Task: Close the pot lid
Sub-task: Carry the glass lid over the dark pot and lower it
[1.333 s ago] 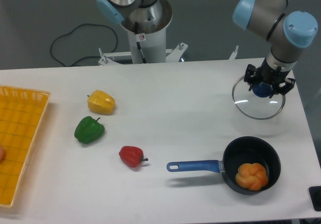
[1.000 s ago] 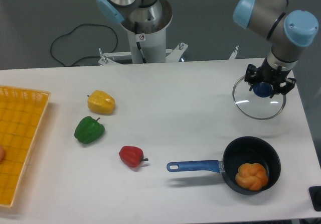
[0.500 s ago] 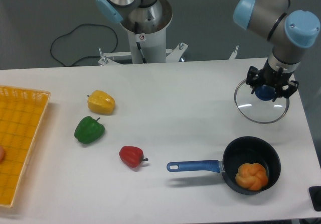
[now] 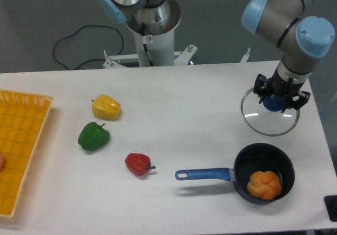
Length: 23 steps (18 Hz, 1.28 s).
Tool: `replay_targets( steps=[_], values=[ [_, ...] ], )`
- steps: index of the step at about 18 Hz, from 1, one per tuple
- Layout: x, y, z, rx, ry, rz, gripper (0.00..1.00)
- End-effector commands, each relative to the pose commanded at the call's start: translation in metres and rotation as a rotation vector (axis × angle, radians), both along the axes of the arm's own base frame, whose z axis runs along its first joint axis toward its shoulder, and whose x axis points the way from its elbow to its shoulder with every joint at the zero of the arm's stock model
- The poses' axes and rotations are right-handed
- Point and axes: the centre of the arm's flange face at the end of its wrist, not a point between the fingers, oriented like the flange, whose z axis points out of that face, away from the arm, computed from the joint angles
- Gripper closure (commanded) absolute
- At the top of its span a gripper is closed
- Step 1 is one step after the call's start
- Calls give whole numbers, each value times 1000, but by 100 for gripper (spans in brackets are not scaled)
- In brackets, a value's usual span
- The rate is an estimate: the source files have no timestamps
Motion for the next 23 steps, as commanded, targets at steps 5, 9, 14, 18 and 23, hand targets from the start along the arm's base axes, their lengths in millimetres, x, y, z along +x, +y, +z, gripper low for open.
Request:
replay_targets(
  steps=[5, 9, 14, 18, 23],
  values=[
    [-14, 26, -1, 35, 14, 43, 57],
    [-21, 43, -12, 43, 9, 44, 57],
    [-34, 66, -23, 53, 32, 70, 57],
    [-41, 72, -23, 59, 40, 80, 59],
    [-41, 84, -25, 69, 61, 89, 59]
  ],
)
